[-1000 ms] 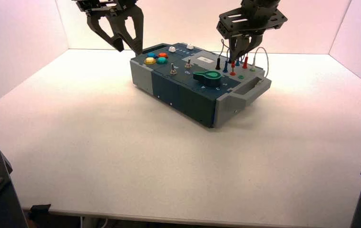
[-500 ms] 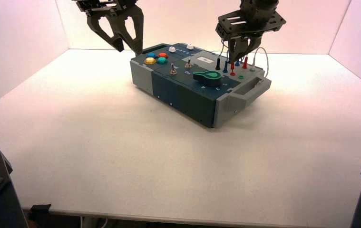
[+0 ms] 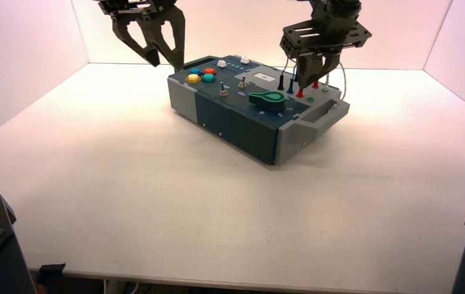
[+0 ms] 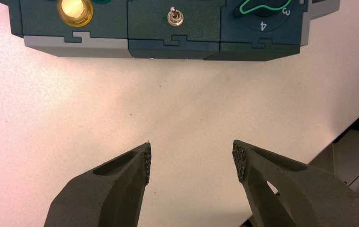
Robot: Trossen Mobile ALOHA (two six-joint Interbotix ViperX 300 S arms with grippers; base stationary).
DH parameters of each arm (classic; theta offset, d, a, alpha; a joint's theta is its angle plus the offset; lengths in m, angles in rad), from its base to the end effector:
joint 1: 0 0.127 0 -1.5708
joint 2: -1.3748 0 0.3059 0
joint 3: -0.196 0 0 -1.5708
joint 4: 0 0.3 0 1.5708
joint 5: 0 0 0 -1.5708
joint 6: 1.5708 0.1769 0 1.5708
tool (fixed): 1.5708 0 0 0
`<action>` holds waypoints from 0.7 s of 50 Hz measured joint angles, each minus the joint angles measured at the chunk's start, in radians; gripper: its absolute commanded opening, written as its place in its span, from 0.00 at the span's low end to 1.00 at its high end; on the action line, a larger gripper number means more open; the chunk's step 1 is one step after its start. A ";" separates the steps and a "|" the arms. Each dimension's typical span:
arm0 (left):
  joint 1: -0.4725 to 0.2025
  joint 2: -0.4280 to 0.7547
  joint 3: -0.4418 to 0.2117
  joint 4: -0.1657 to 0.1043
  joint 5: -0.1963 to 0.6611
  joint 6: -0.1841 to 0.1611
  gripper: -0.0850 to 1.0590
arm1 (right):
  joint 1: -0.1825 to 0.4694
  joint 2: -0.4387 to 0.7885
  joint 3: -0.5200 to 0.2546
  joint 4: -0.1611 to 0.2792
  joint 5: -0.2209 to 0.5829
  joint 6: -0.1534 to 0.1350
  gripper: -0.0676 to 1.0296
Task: Insert the red wire.
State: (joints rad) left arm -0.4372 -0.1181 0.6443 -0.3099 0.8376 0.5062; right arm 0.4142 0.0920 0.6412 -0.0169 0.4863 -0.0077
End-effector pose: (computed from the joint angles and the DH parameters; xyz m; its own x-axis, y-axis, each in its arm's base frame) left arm 0.2754 -0.1730 0.1136 0.1064 -0.2998 -0.9480 0.6961 0.7033 -0.1444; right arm 0.3399 0.1479 0.0534 0.3182 0.1313 -0.9389 -0.4193 0.9077 -0.0152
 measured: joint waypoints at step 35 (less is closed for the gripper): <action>-0.005 0.002 -0.003 -0.003 -0.002 -0.002 0.85 | 0.025 -0.492 0.126 -0.006 0.130 -0.029 0.54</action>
State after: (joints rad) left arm -0.4418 -0.1166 0.6412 -0.3129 0.8360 0.5047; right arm 0.4387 -0.4004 0.7670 -0.0230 0.6167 -0.0368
